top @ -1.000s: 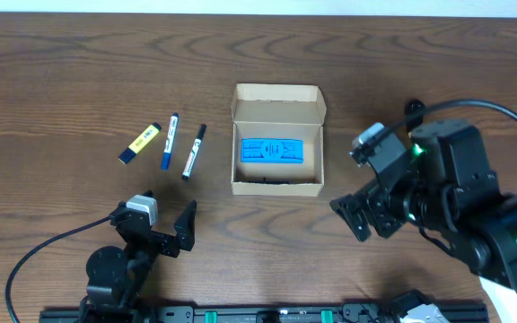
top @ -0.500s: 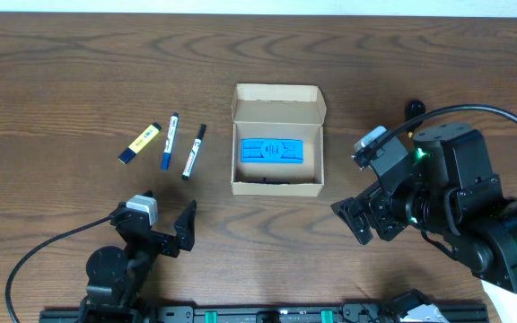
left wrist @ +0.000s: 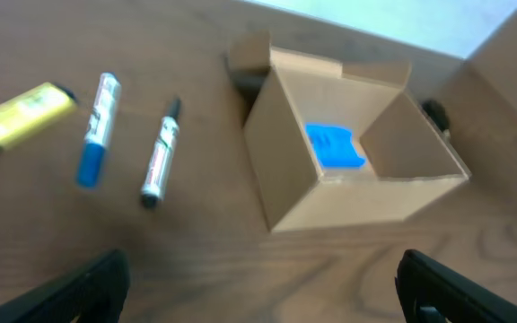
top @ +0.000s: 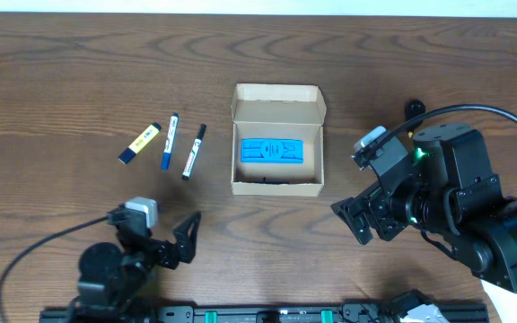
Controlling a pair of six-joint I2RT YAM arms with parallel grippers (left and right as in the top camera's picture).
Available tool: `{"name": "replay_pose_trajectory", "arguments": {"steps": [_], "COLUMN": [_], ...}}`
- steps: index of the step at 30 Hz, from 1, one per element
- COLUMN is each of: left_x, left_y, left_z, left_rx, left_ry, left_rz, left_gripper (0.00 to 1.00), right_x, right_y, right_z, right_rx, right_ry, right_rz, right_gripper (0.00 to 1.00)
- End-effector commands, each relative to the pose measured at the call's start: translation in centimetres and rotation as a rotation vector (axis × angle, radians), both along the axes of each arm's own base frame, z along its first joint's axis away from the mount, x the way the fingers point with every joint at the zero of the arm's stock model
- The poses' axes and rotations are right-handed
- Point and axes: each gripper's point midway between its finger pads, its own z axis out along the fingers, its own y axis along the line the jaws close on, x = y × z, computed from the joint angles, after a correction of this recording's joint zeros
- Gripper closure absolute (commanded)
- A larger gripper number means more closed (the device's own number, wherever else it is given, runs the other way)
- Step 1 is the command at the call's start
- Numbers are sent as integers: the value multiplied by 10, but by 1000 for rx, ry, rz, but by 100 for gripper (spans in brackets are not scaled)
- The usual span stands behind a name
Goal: Pack container
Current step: 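Reach the left gripper to the yellow highlighter and grasp it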
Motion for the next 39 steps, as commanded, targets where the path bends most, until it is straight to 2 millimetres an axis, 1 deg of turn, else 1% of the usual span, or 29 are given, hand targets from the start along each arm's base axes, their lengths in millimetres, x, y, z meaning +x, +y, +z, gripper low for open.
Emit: {"name": "replay_pose_trajectory", "arguments": {"steps": [1, 3, 8, 11, 14, 15, 17, 20, 23, 25, 30, 34, 36, 39], "left_x": [8, 14, 33, 52, 74, 83, 96, 109, 119, 124, 131, 142, 149, 158], "left_y": [23, 34, 55, 52, 41, 42, 41, 39, 40, 44, 46, 65, 75, 93], "left_z": [43, 53, 63, 71, 76, 76, 71, 59, 47, 41, 31, 28, 21, 4], "left_rx": [117, 188, 354, 421, 412, 420, 426, 456, 549, 589, 612, 698, 721, 693], "left_ry": [-39, 12, 201, 278, 310, 322, 330, 348, 354, 365, 387, 385, 398, 447], "left_rz": [103, 146, 209, 162, 115, 121, 125, 100, 44, 38, 40, 101, 103, 123], "left_gripper": [5, 5, 5, 5, 5, 5, 4, 5, 5, 5, 5, 5, 5, 5], "right_x": [1, 1, 1, 1, 1, 1, 1, 1, 1, 1, 1, 1, 1, 1], "right_y": [0, 0, 0, 0, 0, 0, 0, 0, 0, 0, 0, 0, 0, 0], "right_z": [3, 3, 3, 3, 3, 3, 3, 3, 3, 3, 3, 3, 3, 3], "right_rx": [11, 11, 11, 11, 11, 11, 11, 11, 11, 11, 11, 11, 11, 11], "right_ry": [-2, -2, -2, -1, -2, -1, -2, -2, -2, -2, -2, -1, -2, -2], "right_rz": [-12, -12, -12, -12, -12, -12, -12, -12, -12, -12, -12, -12, -12, -12], "right_gripper": [1, 1, 1, 1, 1, 1, 1, 1, 1, 1, 1, 1, 1, 1]}}
